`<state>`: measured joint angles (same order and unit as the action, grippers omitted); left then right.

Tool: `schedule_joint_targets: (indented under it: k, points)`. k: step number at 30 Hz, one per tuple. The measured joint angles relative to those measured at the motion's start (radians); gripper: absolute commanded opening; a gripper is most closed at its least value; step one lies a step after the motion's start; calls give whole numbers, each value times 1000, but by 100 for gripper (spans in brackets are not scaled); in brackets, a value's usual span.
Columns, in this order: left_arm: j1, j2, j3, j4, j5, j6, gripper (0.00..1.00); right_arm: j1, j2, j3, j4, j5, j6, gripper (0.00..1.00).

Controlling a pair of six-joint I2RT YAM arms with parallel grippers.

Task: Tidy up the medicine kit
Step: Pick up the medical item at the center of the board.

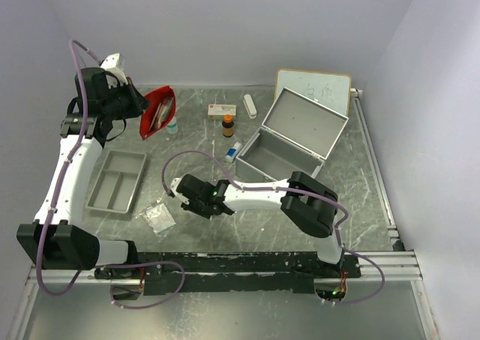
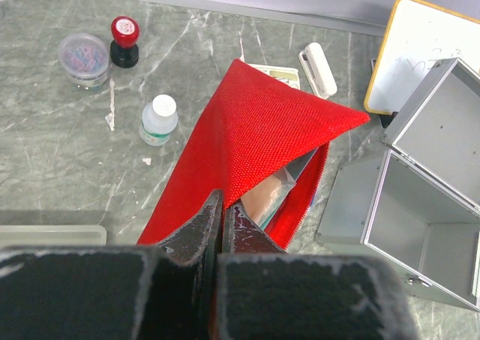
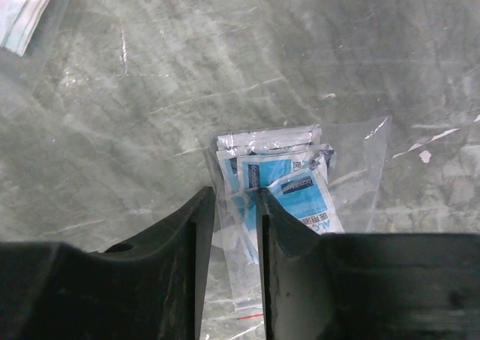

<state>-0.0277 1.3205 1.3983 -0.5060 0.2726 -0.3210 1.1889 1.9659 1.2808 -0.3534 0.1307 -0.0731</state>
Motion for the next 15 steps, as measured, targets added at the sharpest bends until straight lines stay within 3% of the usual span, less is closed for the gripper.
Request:
schedule_joint_targets:
  k: [3,7,15]
  points:
    - [0,0,-3,0,0,0,7,0,10,3,15,34,2,20]
    - [0,0,-12,0,0,0,7,0,12,-3,35,65,5,0]
    - [0,0,-14,0,1,0,7,0,-5,-35,72,76,20,0]
